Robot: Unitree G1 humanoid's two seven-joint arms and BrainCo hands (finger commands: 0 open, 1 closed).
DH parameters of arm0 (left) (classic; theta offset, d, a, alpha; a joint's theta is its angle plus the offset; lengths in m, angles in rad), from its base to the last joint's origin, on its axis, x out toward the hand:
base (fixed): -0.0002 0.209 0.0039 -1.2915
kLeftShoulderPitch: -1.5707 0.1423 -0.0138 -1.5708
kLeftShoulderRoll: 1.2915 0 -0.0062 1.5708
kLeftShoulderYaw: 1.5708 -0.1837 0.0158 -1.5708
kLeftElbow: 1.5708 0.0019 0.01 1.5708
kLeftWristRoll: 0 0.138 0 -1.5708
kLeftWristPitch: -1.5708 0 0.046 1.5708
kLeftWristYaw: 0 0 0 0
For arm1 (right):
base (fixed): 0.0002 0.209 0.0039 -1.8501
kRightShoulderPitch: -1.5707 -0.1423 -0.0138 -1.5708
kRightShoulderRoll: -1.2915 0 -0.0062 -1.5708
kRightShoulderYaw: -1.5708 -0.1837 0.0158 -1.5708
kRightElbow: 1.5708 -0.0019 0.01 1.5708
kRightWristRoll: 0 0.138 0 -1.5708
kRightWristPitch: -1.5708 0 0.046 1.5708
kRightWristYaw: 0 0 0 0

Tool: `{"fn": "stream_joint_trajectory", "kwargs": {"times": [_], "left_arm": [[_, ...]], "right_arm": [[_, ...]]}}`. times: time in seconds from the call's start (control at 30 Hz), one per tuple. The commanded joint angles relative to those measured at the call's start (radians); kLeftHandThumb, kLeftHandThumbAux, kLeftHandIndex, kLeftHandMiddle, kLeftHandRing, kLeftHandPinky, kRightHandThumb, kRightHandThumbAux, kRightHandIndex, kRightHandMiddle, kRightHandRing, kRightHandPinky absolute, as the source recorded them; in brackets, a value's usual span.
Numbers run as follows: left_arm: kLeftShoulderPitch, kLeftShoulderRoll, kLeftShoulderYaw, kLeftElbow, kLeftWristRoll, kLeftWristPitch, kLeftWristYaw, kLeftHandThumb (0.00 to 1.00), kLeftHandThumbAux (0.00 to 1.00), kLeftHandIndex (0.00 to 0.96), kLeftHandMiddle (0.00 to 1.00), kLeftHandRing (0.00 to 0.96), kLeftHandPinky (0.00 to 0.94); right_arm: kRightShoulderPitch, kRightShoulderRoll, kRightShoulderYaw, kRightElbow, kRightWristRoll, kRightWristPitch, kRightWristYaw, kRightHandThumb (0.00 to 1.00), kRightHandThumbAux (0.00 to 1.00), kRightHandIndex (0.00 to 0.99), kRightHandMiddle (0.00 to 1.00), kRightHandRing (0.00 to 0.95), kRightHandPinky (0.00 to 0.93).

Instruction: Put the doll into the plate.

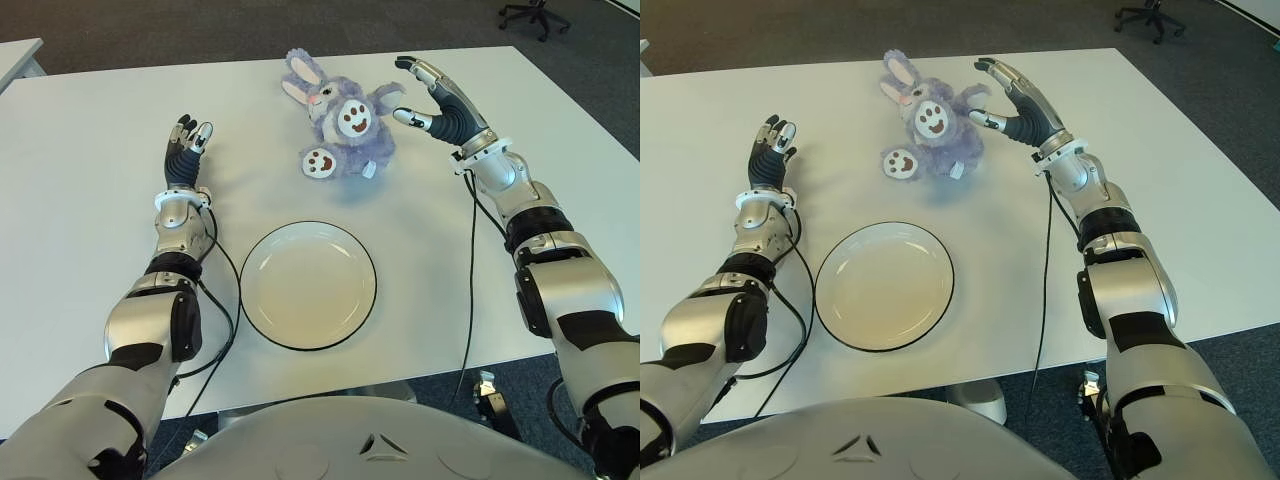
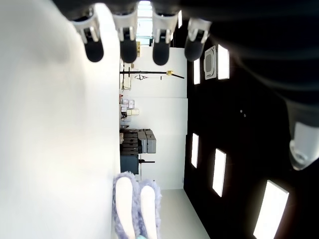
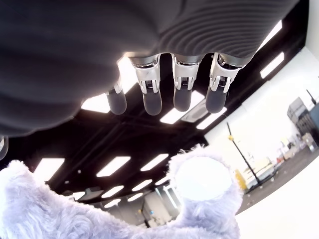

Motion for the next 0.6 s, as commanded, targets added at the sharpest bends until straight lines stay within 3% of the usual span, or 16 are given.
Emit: {"fn": "stream_joint_trajectory", "kwargs": {"times": [0.03, 0.6], "left_arm": [[0.094, -0.057, -0.009, 0.078, 0.006, 0.070, 0.010, 0.000, 0.468, 0.000, 0.095, 0.044, 0.000], [0.096, -0.059, -0.012, 0.078, 0.010, 0.070, 0.012, 0.000, 0.473, 0.000, 0.084, 0.032, 0.000]], "right_arm": [[0.026, 0.000, 0.008, -0.016, -0.003, 0.011, 0.024, 0.254, 0.184, 0.000, 0.000, 0.000, 0.000], [0.027, -0.009, 0.044, -0.064, -0.079, 0.039, -0.026, 0.288, 0.132, 0.000, 0.000, 0.000, 0.000]]}}
